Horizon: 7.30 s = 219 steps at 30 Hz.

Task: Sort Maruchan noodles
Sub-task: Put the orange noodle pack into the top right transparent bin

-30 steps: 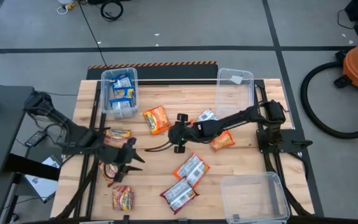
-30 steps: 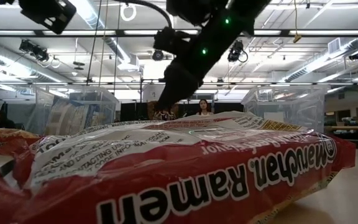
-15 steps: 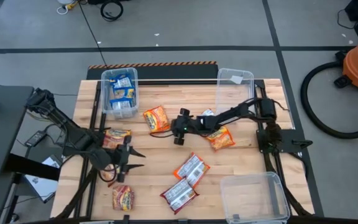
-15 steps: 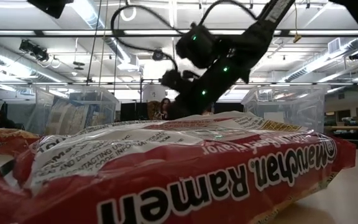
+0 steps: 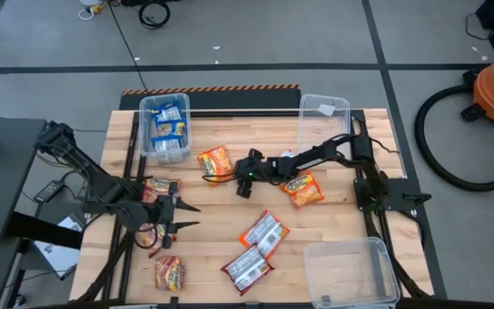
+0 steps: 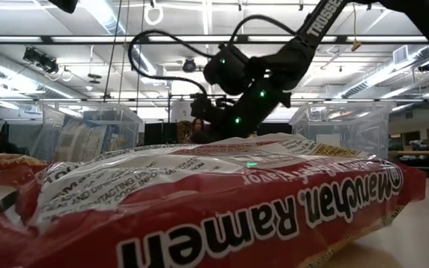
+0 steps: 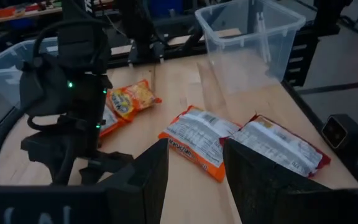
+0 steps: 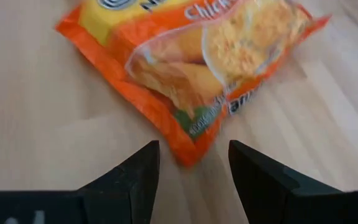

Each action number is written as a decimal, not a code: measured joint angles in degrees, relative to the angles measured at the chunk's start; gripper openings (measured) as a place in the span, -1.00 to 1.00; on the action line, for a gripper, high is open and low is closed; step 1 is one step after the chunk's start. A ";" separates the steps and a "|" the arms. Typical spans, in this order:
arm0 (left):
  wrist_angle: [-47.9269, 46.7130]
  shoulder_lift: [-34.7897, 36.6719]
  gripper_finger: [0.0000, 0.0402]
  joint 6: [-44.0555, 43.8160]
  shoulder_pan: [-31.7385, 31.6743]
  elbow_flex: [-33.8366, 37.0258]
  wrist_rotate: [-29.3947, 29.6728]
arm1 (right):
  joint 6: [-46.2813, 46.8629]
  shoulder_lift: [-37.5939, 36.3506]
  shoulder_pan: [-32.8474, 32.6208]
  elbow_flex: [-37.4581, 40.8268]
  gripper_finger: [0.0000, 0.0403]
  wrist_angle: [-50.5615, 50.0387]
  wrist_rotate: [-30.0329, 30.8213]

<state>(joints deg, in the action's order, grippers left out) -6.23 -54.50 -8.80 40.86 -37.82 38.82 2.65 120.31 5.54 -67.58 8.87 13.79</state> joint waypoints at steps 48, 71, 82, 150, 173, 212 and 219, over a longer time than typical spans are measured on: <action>-9.52 11.46 -0.21 1.72 0.24 0.00 5.08 | 10.65 -9.00 -2.53 0.10 -0.99 7.08 1.58; -10.41 12.13 -0.21 -2.11 0.24 0.00 5.07 | 10.49 -34.50 -5.95 0.08 -0.99 -2.24 8.22; -7.52 11.26 -0.21 -2.54 0.25 0.00 5.08 | 12.28 -42.19 -7.29 0.08 -0.99 -13.96 12.22; 42.37 -9.16 0.14 12.46 -46.53 -0.02 -44.87 | 9.10 -67.08 16.46 0.04 -0.99 -48.53 9.26; 42.39 -9.20 0.14 12.41 -46.53 -0.02 -44.87 | 7.73 -66.16 17.94 0.06 -0.99 -57.36 15.32; 42.40 -9.20 0.14 12.39 -46.51 -0.02 -44.87 | 1.10 -66.16 31.59 8.62 -0.99 -51.67 5.61; 42.39 -9.20 0.14 12.42 -46.51 -0.02 -44.87 | 0.59 -66.12 37.32 12.72 -0.99 -45.39 2.77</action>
<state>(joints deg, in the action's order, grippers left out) 36.16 -63.70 3.63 -5.65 -37.85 -6.04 3.25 54.18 42.86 -54.87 -36.52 16.56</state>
